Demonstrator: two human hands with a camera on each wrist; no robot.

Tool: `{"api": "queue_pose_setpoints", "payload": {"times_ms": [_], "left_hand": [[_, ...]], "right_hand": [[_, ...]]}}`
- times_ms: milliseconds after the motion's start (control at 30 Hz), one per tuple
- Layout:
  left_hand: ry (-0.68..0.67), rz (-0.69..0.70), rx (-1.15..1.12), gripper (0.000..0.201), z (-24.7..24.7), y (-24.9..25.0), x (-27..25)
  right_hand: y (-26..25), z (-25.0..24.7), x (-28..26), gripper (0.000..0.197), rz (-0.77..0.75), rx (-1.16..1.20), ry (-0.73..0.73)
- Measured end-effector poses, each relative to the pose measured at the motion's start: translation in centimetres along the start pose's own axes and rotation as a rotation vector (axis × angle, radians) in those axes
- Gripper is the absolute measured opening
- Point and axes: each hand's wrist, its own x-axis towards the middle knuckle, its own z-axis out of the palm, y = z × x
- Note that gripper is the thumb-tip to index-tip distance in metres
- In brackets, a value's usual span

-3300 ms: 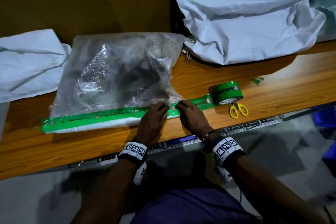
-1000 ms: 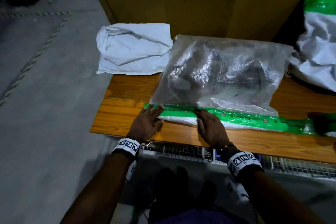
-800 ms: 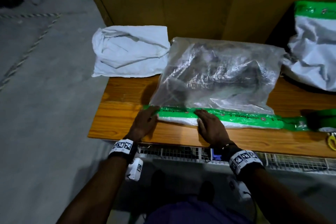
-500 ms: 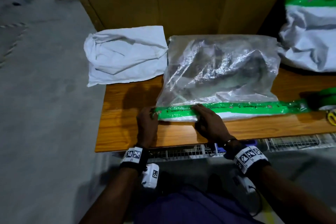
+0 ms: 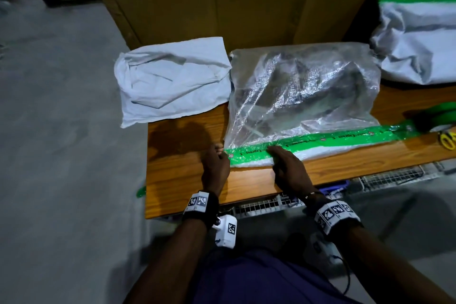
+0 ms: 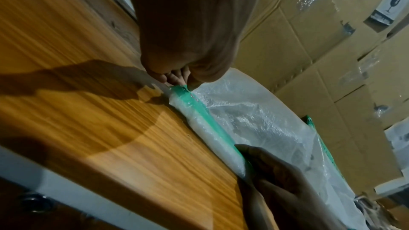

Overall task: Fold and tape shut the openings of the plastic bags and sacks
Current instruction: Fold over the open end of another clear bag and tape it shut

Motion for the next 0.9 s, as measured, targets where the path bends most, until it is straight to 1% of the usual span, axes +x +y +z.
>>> {"api": "queue_pose_setpoints", "payload": {"times_ms": [167, 300, 367, 433, 533, 600, 633, 700, 733, 800, 833, 900], "left_hand": [[-0.040, 0.008, -0.006, 0.026, 0.6, -0.4, 0.6], [0.037, 0.058, 0.005, 0.033, 0.8, -0.7, 0.8], [0.060, 0.116, 0.060, 0.035, 0.5, -0.3, 0.6], [0.052, 0.221, 0.184, 0.040, 0.3, 0.6, -0.2], [0.031, 0.421, 0.562, 0.057, 0.6, 1.0, -2.2], [-0.037, 0.525, 0.654, 0.072, 1.2, 1.1, -3.3], [-0.092, 0.574, 0.667, 0.074, 1.6, 1.0, -3.7], [-0.222, 0.662, 0.674, 0.067, 2.8, 0.9, -4.1], [-0.291, 0.684, 0.682, 0.064, 3.3, 0.7, -4.1], [-0.379, 0.665, 0.708, 0.066, 4.0, 0.3, -4.0], [-0.396, 0.656, 0.726, 0.068, 4.1, 0.1, -3.9], [-0.396, 0.665, 0.754, 0.072, 4.0, -0.2, -3.6]], "right_hand": [[-0.3, 0.2, 0.0, 0.064, 0.016, 0.001, 0.024], [0.0, 0.8, 0.0, 0.059, 0.023, -0.006, 0.037], [0.0, 1.1, -0.1, 0.056, 0.031, -0.009, 0.042], [-0.1, 0.9, 0.0, 0.052, 0.026, -0.017, 0.048], [-0.5, 0.9, 0.0, 0.053, -0.081, -0.108, 0.021], [-0.6, 1.2, 0.0, 0.054, -0.132, -0.175, -0.002], [-0.6, 1.5, 0.0, 0.054, -0.142, -0.203, -0.011], [-0.8, 1.9, 0.1, 0.052, -0.152, -0.240, -0.038], [-0.9, 1.9, 0.2, 0.053, -0.152, -0.254, -0.052], [-0.8, 1.2, 0.8, 0.058, -0.133, -0.310, -0.099], [-0.5, 0.4, 1.1, 0.063, -0.110, -0.360, -0.131], [0.6, -1.9, 1.5, 0.079, -0.051, -0.453, -0.175]]}}
